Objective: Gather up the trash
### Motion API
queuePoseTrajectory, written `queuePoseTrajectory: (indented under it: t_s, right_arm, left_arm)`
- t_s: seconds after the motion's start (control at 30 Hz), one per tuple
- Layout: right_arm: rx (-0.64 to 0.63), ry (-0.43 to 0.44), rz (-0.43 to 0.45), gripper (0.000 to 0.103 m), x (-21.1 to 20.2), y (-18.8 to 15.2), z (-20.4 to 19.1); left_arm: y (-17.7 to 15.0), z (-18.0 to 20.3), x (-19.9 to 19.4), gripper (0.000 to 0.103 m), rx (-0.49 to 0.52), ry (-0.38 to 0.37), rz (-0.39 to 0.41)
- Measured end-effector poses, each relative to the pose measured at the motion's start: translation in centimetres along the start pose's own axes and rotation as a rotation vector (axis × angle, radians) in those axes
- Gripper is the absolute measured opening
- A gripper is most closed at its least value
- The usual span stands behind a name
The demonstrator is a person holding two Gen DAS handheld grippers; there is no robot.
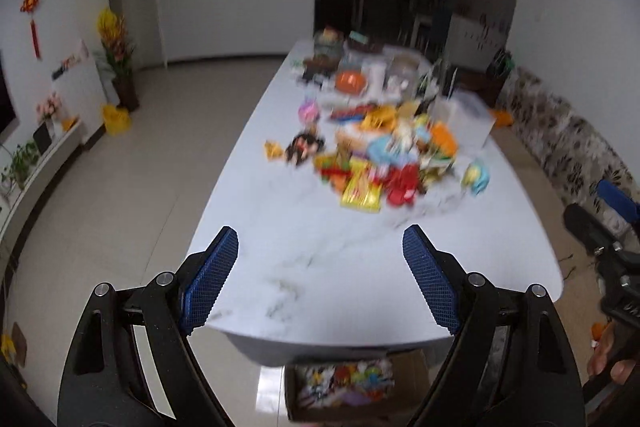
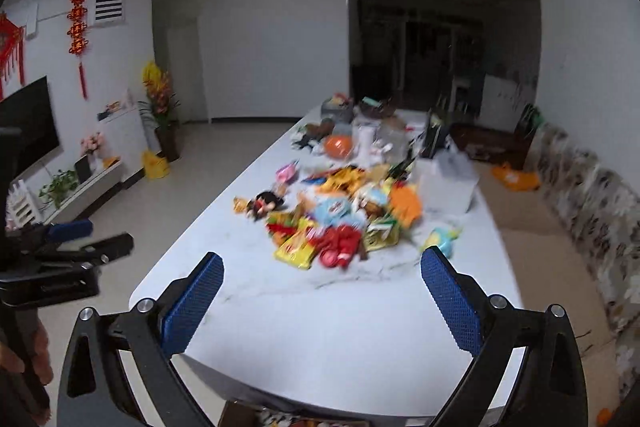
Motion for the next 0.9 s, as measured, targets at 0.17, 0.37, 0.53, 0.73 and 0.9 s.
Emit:
queuePoseTrajectory:
  t_s: [0.17,0.37,0.53,0.73,0.9]
  right_arm:
    - [-0.002,-0.045,0.071,0.098,-2.6,1.9,0.6]
    - [0.025,-0.079,0.105,0.098,-4.1,3.0,1.4]
    - [0.034,-0.090,0.104,0.097,-4.0,3.2,1.6]
    - [0.034,-0.096,0.100,0.097,-3.8,3.1,1.5]
    - [0.030,-0.097,0.099,0.098,-3.7,2.9,1.2]
  left_arm:
    - [1.9,1.0,-2.2,0.083,0.023,0.000,0.076]
    - [2.3,1.3,-2.9,0.083,0.028,-0.010,0.110]
    - [2.5,1.6,-3.2,0.083,0.029,-0.013,0.122]
    - [2.5,1.6,-3.3,0.083,0.024,-0.019,0.125]
    - [2.4,1.6,-3.3,0.083,0.025,-0.019,0.123]
Point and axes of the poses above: each gripper's, at about its wrist camera, not at the fingertips, and x roughly the way its jaws point, z to its right, y to its top, the point moved 1 cm from there along x, roughly the way its jaws point, and after that the axes turned 11 degrees about z, right-handed, at the moved point
